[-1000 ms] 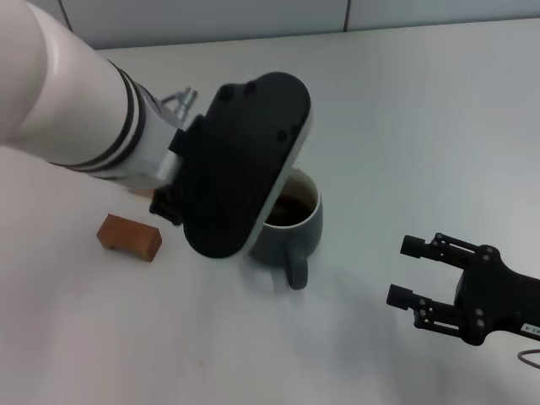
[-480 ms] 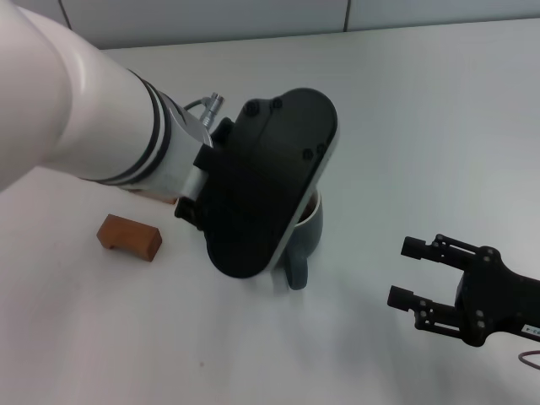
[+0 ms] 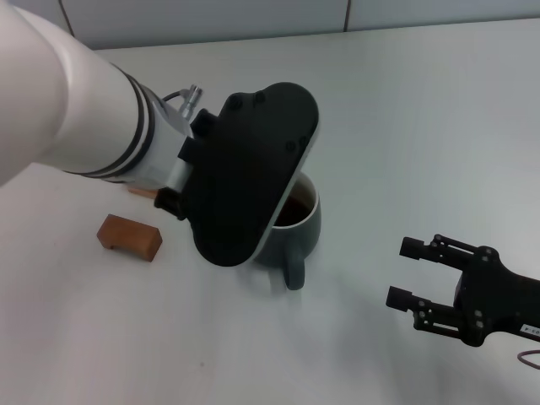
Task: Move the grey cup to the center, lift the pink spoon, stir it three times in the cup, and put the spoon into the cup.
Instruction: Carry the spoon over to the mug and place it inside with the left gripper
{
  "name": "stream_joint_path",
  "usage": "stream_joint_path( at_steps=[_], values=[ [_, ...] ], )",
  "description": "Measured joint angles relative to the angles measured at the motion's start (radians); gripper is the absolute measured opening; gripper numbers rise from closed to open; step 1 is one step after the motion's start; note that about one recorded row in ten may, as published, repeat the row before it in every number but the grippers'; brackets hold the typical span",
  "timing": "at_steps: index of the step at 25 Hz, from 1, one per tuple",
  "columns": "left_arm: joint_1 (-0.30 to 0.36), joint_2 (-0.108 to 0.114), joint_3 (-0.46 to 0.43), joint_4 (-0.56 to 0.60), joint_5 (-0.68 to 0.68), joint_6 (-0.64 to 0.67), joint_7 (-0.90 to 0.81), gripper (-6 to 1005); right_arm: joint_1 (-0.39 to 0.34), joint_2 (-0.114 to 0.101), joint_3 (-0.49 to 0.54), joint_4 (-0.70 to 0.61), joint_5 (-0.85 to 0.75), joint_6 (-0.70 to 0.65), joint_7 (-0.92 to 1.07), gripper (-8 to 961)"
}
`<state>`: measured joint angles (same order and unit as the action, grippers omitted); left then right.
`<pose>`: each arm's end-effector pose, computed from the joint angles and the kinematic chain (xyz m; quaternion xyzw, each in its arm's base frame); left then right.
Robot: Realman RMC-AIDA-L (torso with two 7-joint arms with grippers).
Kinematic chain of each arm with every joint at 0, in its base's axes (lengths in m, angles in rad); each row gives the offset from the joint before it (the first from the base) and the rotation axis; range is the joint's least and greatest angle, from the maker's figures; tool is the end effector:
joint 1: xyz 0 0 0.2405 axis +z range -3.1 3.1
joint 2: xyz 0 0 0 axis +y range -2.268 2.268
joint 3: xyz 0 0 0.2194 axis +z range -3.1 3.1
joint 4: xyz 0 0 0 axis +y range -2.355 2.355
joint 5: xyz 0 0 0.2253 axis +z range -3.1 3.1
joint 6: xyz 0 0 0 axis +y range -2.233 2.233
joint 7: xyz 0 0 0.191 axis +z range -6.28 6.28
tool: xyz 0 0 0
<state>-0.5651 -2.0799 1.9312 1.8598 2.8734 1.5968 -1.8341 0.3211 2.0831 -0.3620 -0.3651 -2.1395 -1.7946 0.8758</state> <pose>-0.0653 0.3124 -0.0444 -0.8641 0.3563 0.3292 0.1341 0.2710 0.2342 -0.0399 -0.9053 0.1862 0.3506 0.1514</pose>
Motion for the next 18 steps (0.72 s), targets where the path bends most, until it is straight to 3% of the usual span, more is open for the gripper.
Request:
stream_joint_path(
  at_steps=[6,12,18],
  values=[
    [0.008,0.000,0.011,0.007,-0.062,-0.039,-0.001,132,0.001,0.000,0.000,0.000,-0.001,0.000,0.000,743],
    [0.020,0.002,0.002,0.021,-0.120,0.008,0.004,133,0.005,0.000,-0.001,0.000,-0.002,0.000,0.000,743],
    [0.030,0.002,-0.054,0.020,-0.111,-0.020,-0.018,133,0.007,-0.001,-0.002,0.000,-0.002,0.000,0.000,742]
  ],
)
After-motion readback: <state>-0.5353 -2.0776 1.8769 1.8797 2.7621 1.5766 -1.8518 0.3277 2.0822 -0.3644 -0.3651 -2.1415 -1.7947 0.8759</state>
